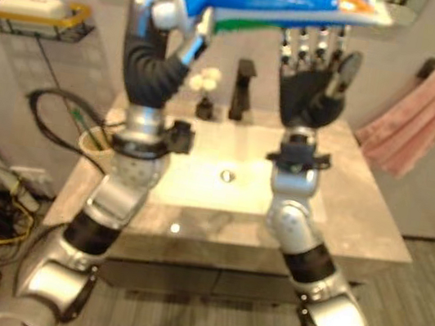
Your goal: Put brush and paste in cup on sink, flatten towel.
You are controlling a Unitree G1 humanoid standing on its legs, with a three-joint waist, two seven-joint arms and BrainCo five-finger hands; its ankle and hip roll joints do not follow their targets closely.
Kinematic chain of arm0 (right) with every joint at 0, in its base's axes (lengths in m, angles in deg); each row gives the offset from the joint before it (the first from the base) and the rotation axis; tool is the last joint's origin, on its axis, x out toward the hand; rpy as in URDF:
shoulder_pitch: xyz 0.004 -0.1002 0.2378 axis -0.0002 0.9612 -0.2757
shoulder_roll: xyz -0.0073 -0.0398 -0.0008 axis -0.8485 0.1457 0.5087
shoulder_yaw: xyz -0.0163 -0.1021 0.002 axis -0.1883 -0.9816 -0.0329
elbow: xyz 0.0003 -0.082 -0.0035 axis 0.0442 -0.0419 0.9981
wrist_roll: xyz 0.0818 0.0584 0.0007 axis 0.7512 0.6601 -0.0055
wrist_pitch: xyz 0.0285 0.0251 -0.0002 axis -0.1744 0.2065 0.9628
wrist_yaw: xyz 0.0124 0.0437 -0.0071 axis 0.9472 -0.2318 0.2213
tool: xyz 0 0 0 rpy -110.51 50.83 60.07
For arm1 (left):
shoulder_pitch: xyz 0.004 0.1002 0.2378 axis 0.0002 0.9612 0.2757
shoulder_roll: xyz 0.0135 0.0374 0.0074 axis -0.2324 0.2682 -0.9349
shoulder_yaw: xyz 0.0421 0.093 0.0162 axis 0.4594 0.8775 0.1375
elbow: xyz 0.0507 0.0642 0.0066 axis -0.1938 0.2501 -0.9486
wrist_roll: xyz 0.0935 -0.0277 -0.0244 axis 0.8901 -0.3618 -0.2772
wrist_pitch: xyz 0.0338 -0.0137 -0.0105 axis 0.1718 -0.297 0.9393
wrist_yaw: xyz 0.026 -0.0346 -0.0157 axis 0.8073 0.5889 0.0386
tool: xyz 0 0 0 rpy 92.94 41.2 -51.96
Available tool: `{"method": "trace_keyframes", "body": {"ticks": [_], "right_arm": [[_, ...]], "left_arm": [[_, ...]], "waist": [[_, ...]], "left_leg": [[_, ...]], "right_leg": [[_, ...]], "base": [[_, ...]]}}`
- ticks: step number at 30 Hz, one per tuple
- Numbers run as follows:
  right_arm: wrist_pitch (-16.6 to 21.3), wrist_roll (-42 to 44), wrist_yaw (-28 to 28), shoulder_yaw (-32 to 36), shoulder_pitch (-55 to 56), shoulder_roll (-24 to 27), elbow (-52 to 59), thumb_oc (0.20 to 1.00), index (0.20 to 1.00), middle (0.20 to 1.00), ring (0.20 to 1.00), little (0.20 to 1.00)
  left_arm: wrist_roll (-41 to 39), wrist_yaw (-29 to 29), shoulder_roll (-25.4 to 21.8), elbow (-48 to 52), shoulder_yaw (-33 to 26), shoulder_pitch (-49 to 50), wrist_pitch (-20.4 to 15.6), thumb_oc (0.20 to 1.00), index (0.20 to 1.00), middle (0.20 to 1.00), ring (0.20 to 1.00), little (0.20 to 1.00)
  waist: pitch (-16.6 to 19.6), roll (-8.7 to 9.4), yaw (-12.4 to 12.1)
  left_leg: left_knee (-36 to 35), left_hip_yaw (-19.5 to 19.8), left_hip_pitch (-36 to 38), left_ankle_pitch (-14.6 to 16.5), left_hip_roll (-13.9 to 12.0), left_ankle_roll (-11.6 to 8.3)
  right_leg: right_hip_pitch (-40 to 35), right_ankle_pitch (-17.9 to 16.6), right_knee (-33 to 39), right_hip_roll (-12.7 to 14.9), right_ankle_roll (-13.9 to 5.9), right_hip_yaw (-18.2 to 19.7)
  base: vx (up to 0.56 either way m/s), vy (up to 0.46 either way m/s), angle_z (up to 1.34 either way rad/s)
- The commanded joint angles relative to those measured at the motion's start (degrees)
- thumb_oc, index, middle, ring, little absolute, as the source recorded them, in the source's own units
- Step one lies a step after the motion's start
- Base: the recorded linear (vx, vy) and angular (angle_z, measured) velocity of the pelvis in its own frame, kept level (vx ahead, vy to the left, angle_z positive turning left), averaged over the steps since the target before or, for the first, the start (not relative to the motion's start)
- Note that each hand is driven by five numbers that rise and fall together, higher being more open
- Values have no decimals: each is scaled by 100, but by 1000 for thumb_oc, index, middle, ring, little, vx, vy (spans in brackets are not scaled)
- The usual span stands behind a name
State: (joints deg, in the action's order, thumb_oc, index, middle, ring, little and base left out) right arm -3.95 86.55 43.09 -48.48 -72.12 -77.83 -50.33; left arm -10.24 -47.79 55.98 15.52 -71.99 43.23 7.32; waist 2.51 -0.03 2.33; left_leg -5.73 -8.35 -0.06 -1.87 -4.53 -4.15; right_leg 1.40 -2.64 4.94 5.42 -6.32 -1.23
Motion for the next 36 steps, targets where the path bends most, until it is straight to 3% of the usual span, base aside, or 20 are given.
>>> {"method": "trace_keyframes", "body": {"ticks": [1, 5, 7, 9, 23, 36], "right_arm": [[145, -267, -72, 275, -463, -12, 297, 1000, 1000, 1000, 1000, 1000], [131, -219, -71, 256, -411, -20, 243, 1000, 1000, 1000, 1000, 1000], [126, -248, -9, 251, -439, -55, 175, 1000, 1000, 1000, 1000, 1000], [136, -249, 0, 260, -452, -75, 158, 1000, 1000, 1000, 1000, 1000], [161, -267, -2, 142, -572, -206, 134, 1000, 1000, 1000, 1000, 1000], [-3, -144, -387, -129, -280, -11, 352, 1000, 1000, 1000, 1000, 1000]], "left_arm": [[-275, 135, -305, 116, -151, -414, -338, 200, 200, 200, 200, 200], [-489, 270, -257, 112, -137, -278, -373, 200, 200, 200, 200, 200], [-1240, 555, -65, 154, -56, -167, -527, 200, 200, 200, 200, 200], [-1371, 605, -11, 162, -56, -135, -536, 200, 200, 200, 200, 200], [-1532, 670, 150, -33, 88, -88, -511, 200, 200, 200, 200, 200], [-1654, 709, 229, -174, 62, 63, -509, 200, 200, 200, 200, 200]], "waist": [[41, 259, -103], [31, 251, -118], [19, 256, -129], [20, 251, -133], [30, 214, -137], [19, 235, -94]], "left_leg": [[73, 117, 306, 490, -129, 125], [73, 126, 309, 490, -129, 126], [73, 125, 301, 492, -132, 129], [73, 122, 301, 492, -134, 130], [73, 125, 321, 497, -131, 144], [73, 101, 341, 501, -125, 146]], "right_leg": [[-251, 21, 6, 268, 36, -176], [-259, 39, 6, 265, 44, -175], [-255, 37, 6, 268, 52, -181], [-257, 38, 6, 269, 52, -183], [-275, 42, 6, 268, 74, -182], [-282, 56, 6, 259, 84, -154]], "base": [[0, 0, 0], [0, 0, 0], [0, 0, 0], [0, 0, 0], [0, 0, 0], [0, 0, 0]]}}
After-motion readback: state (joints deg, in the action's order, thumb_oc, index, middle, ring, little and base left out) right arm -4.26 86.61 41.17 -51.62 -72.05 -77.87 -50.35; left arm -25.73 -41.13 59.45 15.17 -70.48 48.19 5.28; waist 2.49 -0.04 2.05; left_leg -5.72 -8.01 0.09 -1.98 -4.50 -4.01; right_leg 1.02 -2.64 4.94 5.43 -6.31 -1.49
